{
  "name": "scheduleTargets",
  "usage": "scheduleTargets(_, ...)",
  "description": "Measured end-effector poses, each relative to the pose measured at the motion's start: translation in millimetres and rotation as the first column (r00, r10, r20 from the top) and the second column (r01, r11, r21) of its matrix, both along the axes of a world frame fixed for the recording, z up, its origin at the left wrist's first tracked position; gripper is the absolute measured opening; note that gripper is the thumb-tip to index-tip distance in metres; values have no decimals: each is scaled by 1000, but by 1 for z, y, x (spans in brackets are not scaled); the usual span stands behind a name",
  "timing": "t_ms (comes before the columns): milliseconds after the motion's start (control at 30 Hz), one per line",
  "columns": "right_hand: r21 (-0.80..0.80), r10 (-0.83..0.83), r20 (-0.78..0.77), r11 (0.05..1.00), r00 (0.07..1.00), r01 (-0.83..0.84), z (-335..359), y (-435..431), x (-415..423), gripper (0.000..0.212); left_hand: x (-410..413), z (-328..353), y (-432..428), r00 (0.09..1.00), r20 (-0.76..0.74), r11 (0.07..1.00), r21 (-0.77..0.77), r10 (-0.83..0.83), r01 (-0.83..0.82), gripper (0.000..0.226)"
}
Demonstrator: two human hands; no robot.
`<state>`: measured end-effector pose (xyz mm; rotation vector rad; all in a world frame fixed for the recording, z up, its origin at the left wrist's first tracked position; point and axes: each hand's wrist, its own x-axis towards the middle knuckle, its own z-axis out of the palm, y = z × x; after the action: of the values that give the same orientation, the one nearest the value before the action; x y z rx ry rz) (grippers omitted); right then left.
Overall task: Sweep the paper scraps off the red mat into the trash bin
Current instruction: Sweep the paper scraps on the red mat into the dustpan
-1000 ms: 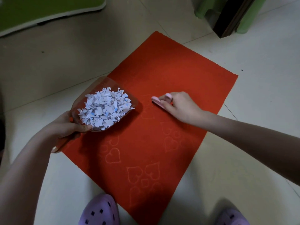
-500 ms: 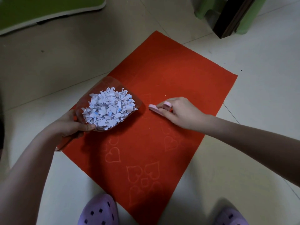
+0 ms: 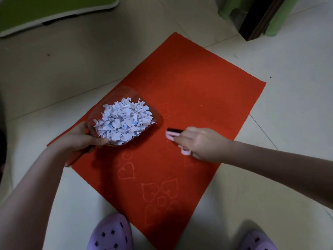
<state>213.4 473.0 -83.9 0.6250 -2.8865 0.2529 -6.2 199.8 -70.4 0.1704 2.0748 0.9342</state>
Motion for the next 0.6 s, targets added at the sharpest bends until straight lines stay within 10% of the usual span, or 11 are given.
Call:
scheduleTargets(233, 182, 130, 82, 973, 988, -143, -41, -20, 10, 31, 3, 2, 6, 1000, 16, 1000, 23, 12, -13, 24)
scheduleTargets(600, 317, -164, -60, 932, 985, 174, -30, -5, 5, 36, 0, -7, 1, 1000, 24, 1000, -14, 6, -6, 28)
